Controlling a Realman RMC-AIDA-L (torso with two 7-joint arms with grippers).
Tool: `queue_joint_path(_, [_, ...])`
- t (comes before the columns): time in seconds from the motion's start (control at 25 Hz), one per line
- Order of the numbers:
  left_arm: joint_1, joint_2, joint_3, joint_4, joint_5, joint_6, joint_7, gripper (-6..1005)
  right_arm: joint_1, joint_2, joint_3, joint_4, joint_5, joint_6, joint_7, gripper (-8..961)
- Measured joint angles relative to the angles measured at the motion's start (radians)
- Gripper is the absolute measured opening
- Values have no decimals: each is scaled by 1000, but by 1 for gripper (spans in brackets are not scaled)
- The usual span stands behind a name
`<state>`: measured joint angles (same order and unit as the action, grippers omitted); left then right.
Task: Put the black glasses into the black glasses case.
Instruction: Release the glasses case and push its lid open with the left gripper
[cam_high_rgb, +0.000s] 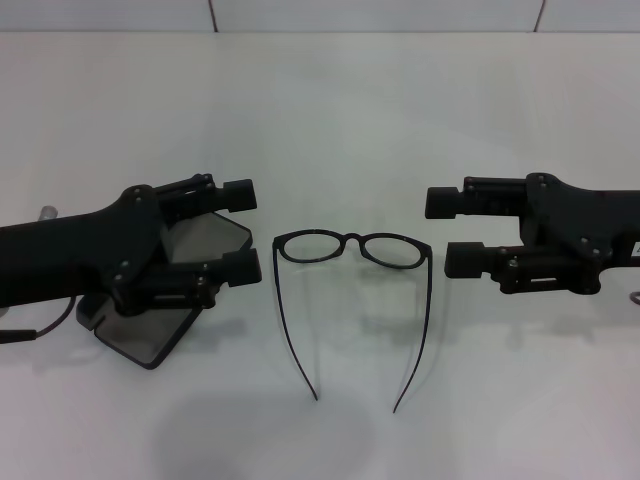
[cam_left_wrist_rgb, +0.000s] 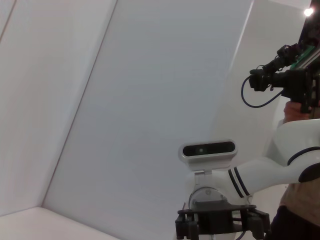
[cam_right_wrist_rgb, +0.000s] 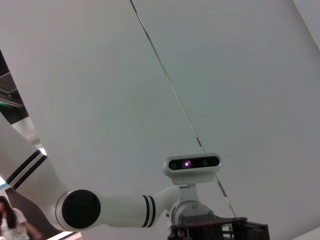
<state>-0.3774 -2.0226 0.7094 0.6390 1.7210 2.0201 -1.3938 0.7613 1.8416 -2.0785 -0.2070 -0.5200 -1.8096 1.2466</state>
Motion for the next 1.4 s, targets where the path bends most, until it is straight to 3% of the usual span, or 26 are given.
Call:
queue_joint_path(0.56, [-1,-3,-11,-6,-14,-2,0,823,-4,-1,0,5,1,7,-26,720])
queue_joint_path(0.72, [-5,-33,-73,37,-114,-21,-55,809,-27,-1,34,12,5,36,-59,719])
queue_joint_path(0.84, [4,-66,-99,184,-171,-107,-212,798,-60,-2,87,12,2,69,-85,718])
queue_joint_path(0.96, [25,-72,9,448,-111,-249,-437,787,-107,-7,158,11,2,76,-115,718])
queue_joint_path(1.08, [32,-67,154,721,79,-384,-697,776,-160,-11,232,3,1,69,-137,717])
queue_joint_path(1.2, [13,-64,232,940,321,-409,-919,765,-199,-10,304,0,1,55,-150,716])
queue_joint_path(1.4, [-4,-59,300,1120,541,-369,-1124,747,-237,-7,355,-1,1,39,-171,715])
